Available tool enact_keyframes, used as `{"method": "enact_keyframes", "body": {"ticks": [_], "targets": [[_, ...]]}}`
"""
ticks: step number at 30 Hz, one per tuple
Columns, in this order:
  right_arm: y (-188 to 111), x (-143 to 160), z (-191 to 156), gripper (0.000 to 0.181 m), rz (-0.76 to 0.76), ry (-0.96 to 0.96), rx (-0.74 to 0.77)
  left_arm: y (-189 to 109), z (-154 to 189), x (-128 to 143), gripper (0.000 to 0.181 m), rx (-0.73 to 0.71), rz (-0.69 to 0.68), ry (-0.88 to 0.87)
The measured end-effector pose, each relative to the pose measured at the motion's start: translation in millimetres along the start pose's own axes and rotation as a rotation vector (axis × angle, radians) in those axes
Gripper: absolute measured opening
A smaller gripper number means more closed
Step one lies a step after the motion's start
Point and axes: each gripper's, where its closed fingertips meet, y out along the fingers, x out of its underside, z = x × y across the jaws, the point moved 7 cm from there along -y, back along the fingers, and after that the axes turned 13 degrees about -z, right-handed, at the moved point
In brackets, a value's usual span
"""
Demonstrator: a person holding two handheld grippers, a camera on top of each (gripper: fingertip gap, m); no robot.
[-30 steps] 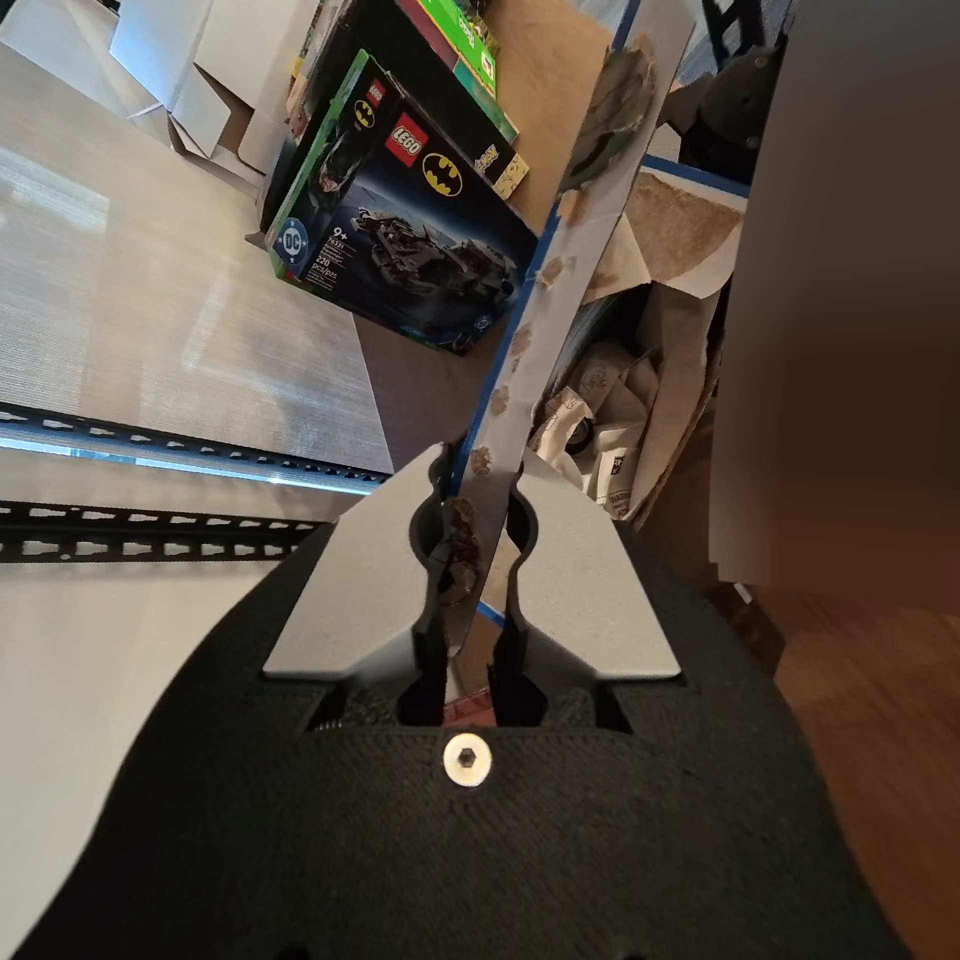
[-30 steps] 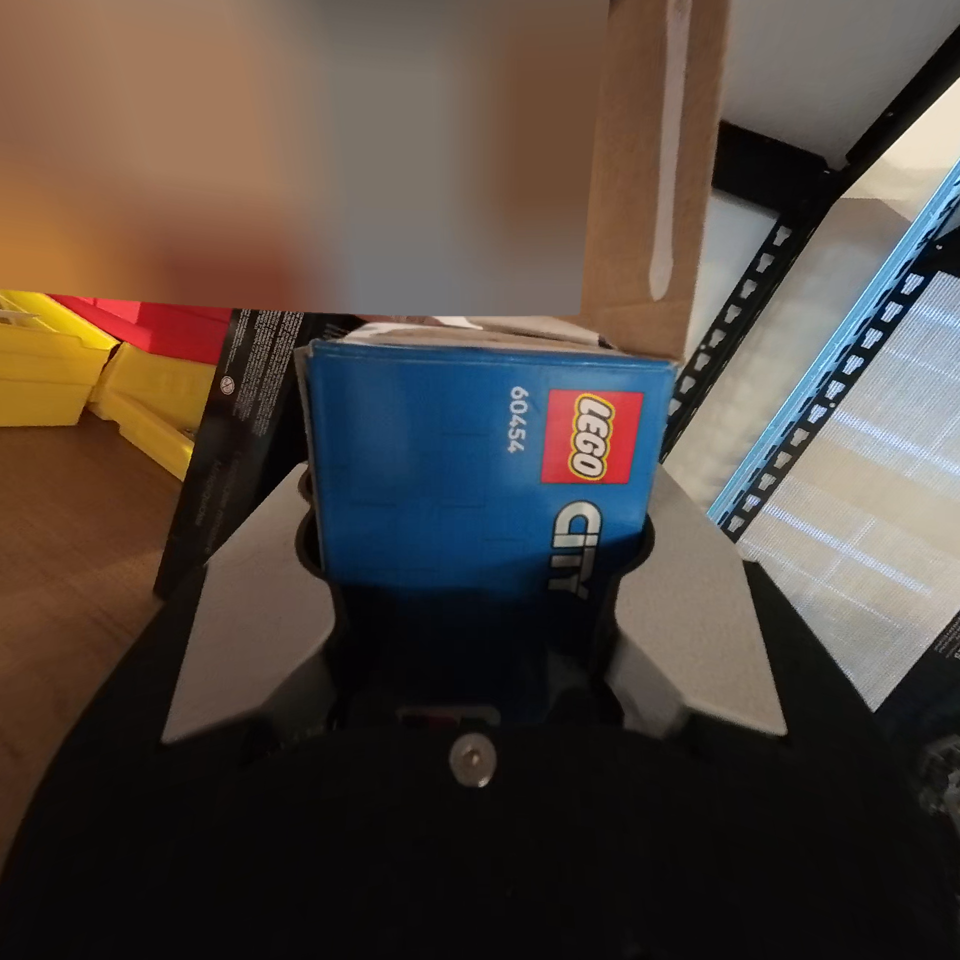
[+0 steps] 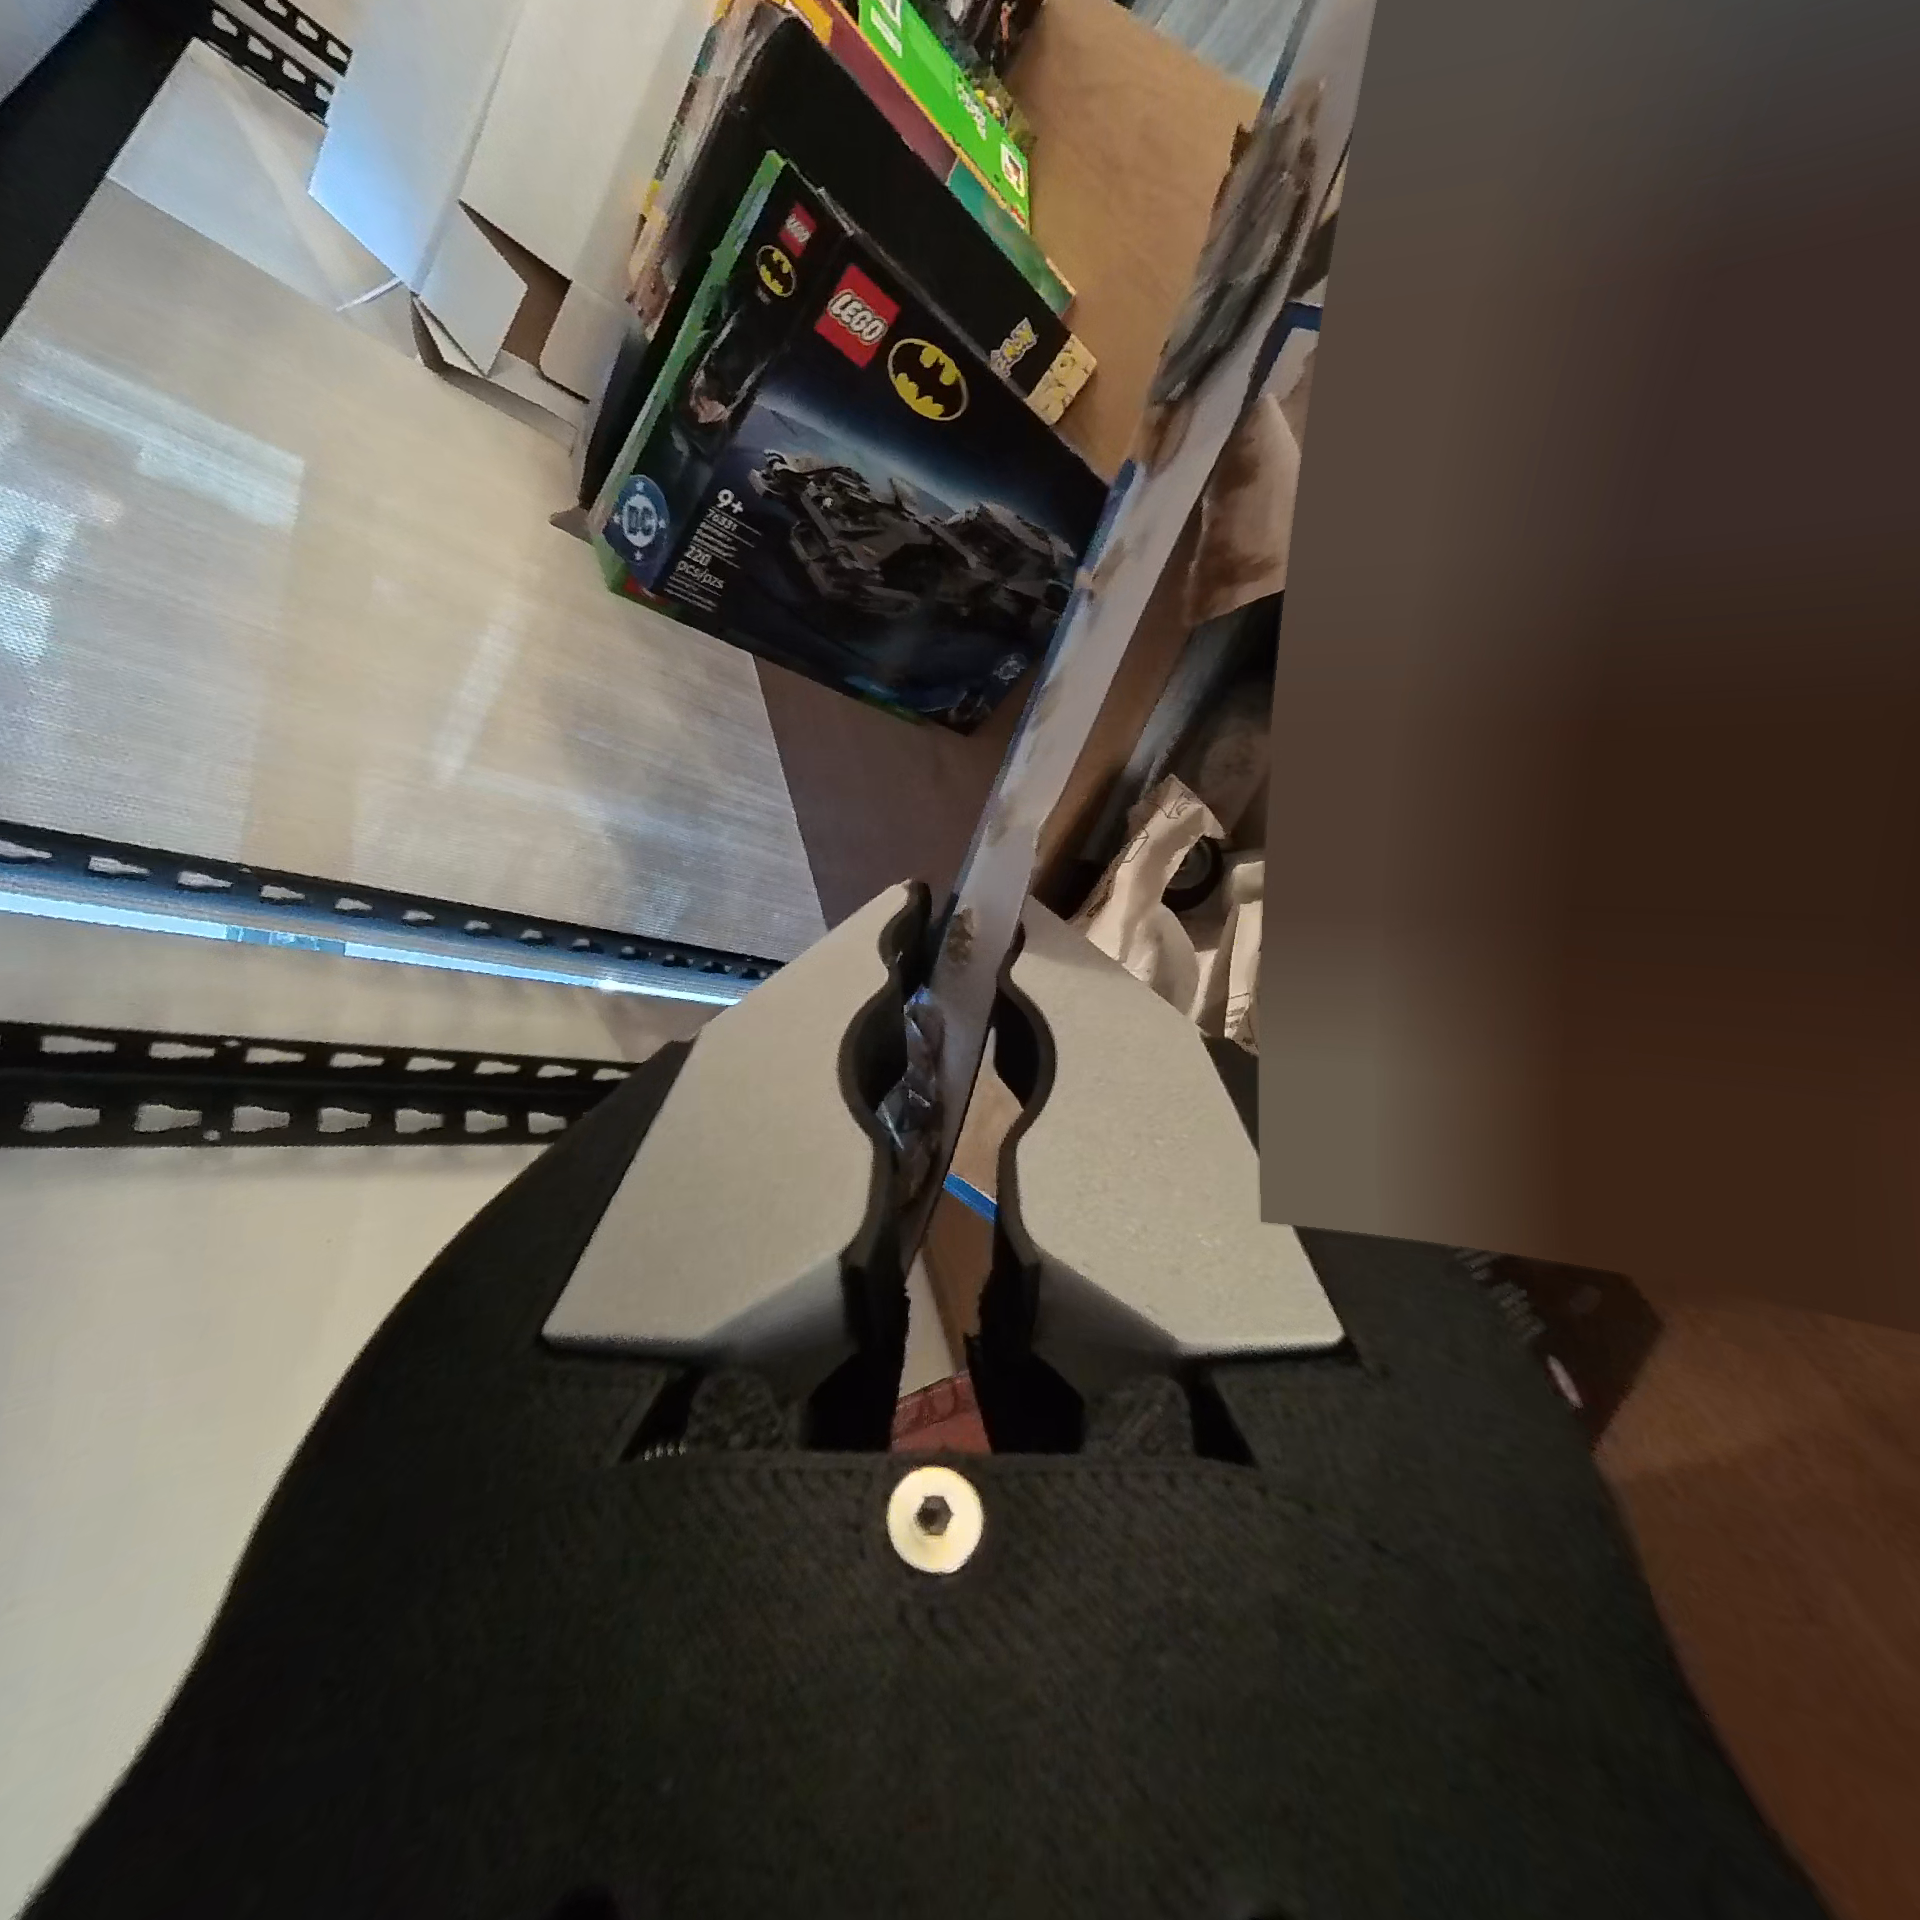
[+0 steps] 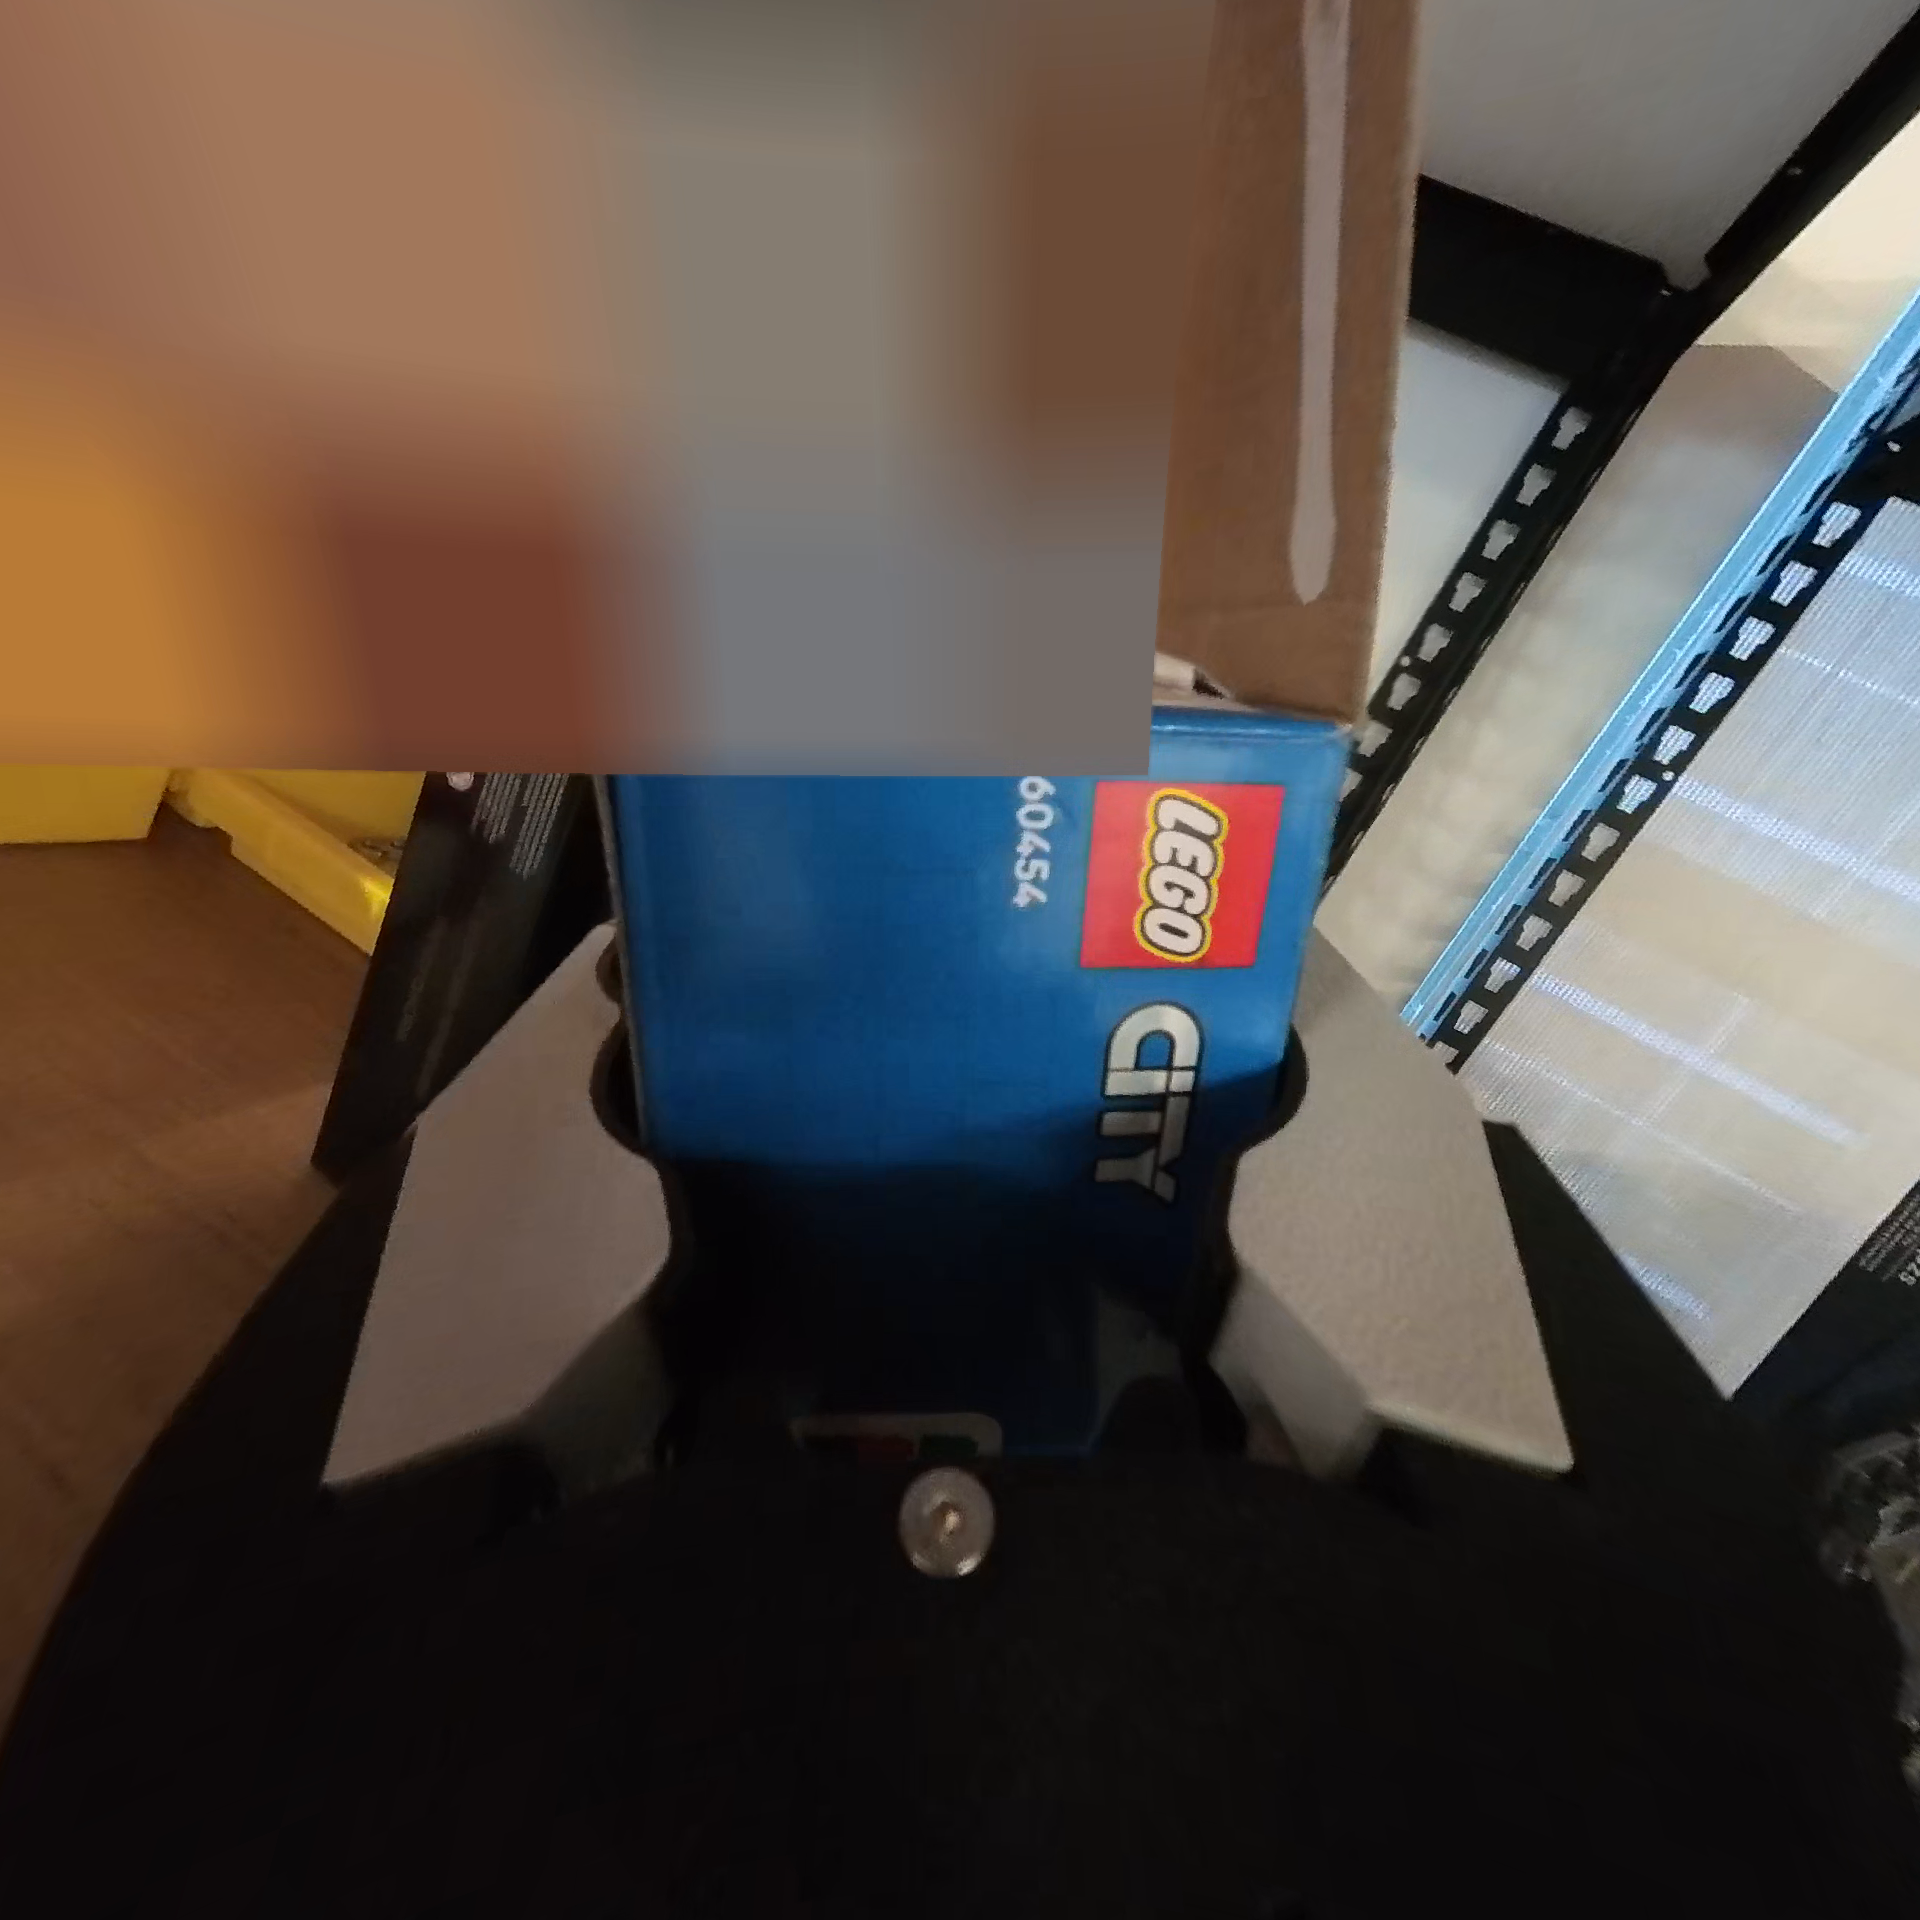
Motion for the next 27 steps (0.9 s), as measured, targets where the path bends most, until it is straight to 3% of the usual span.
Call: {"method": "enact_keyframes", "body": {"ticks": [1,11,14,19,27], "targets": [[1,0,2,0.114,0.004,0.011,0.004,3,-3,-1,0.008,-0.006,-0.003,-0.001],[14,7,27,0.114,-0.004,0.183,0.038,34,-34,-4,0.011,-0.023,-0.099,-0.054],[21,12,38,0.114,-0.041,0.255,0.010,40,-42,-1,0.020,0.017,-0.114,-0.116],[34,27,61,0.111,-0.160,0.446,-0.038,39,-65,4,0.029,0.049,-0.095,-0.240],[53,32,70,0.110,-0.123,0.449,-0.181,30,-83,18,0.035,0.011,-0.041,-0.397]]}}
